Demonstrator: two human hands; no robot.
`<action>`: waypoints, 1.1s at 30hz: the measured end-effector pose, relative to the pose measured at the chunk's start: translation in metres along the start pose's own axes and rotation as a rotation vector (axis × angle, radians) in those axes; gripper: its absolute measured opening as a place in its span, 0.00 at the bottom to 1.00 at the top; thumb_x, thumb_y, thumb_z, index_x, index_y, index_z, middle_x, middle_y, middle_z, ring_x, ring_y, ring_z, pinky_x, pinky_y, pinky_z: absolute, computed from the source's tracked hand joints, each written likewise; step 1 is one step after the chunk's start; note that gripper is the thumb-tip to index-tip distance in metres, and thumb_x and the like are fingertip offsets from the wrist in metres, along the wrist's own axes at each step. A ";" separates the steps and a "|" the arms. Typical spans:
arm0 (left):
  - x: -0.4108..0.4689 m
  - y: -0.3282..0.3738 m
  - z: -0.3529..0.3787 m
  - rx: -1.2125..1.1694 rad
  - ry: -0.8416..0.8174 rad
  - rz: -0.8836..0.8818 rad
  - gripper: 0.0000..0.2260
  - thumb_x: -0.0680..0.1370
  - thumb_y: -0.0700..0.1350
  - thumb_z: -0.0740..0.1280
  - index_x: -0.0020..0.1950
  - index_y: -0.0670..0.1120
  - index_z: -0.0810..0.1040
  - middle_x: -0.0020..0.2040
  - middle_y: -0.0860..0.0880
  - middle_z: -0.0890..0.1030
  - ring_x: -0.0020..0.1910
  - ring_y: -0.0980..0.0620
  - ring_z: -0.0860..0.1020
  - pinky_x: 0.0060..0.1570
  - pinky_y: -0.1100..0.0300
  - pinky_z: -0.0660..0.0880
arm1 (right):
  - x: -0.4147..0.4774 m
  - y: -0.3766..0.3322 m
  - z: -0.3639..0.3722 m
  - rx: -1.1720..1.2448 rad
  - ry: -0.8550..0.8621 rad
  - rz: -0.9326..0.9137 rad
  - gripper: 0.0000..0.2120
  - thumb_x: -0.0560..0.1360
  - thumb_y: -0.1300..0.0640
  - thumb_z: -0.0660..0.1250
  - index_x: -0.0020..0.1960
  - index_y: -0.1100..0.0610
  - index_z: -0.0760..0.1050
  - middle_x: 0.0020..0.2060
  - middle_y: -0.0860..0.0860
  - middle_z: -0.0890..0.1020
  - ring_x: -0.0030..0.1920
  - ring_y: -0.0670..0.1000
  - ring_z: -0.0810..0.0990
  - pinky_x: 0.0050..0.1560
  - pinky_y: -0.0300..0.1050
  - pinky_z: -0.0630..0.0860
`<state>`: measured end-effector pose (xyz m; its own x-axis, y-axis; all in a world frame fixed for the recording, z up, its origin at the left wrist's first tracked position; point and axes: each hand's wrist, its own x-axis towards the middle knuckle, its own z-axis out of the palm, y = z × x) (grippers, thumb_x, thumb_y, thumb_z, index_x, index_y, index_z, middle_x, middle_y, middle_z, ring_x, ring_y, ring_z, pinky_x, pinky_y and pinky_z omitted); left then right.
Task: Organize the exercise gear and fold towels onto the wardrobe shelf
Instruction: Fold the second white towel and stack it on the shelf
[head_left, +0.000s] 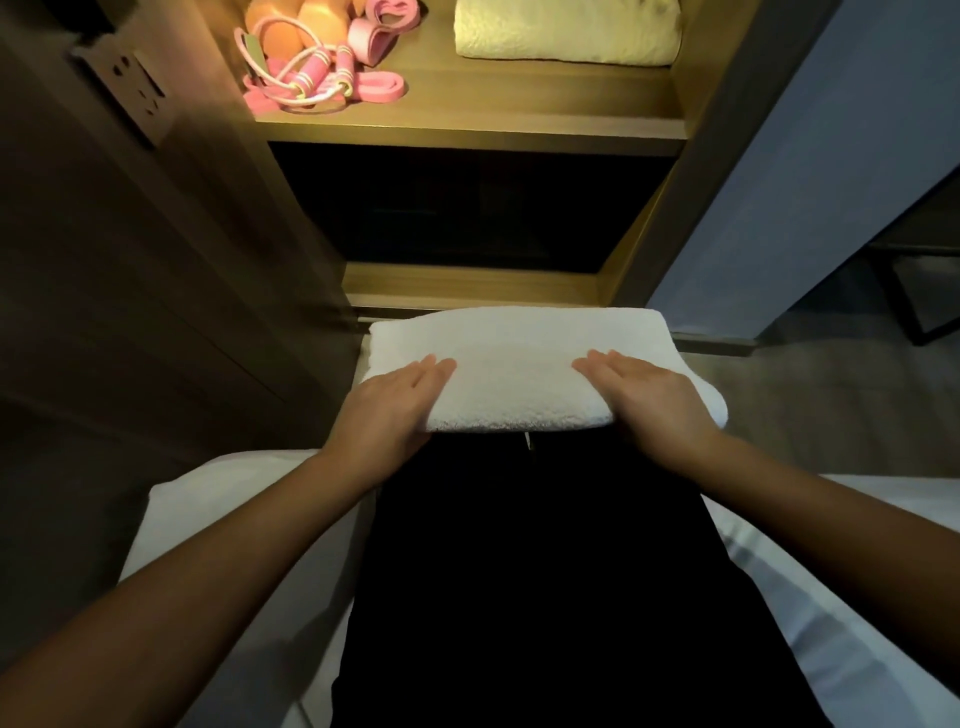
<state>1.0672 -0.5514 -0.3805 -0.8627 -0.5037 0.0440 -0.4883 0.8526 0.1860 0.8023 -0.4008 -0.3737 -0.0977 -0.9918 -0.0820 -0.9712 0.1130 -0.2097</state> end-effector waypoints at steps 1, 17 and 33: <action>-0.001 -0.001 0.001 0.003 -0.007 0.001 0.34 0.68 0.48 0.78 0.71 0.42 0.71 0.66 0.39 0.77 0.59 0.39 0.79 0.51 0.47 0.78 | 0.000 0.002 0.000 -0.020 -0.009 -0.003 0.25 0.76 0.55 0.69 0.71 0.54 0.68 0.69 0.56 0.74 0.67 0.60 0.74 0.61 0.55 0.73; -0.014 -0.022 0.012 -0.013 -0.111 -0.146 0.35 0.74 0.43 0.73 0.78 0.50 0.60 0.76 0.44 0.66 0.72 0.43 0.68 0.59 0.45 0.76 | -0.024 0.028 0.004 0.068 -0.118 0.130 0.34 0.78 0.55 0.68 0.78 0.48 0.54 0.78 0.54 0.59 0.75 0.58 0.64 0.72 0.53 0.62; 0.037 0.068 0.013 0.244 -0.143 -0.057 0.38 0.78 0.53 0.66 0.79 0.44 0.49 0.79 0.39 0.54 0.77 0.40 0.54 0.75 0.43 0.53 | -0.009 -0.012 0.007 -0.163 -0.127 0.057 0.44 0.75 0.44 0.67 0.79 0.51 0.44 0.80 0.53 0.47 0.79 0.57 0.47 0.76 0.57 0.47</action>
<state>1.0003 -0.5109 -0.3790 -0.8342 -0.5421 -0.1013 -0.5390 0.8403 -0.0582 0.8162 -0.3930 -0.3777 -0.1350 -0.9675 -0.2137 -0.9882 0.1471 -0.0417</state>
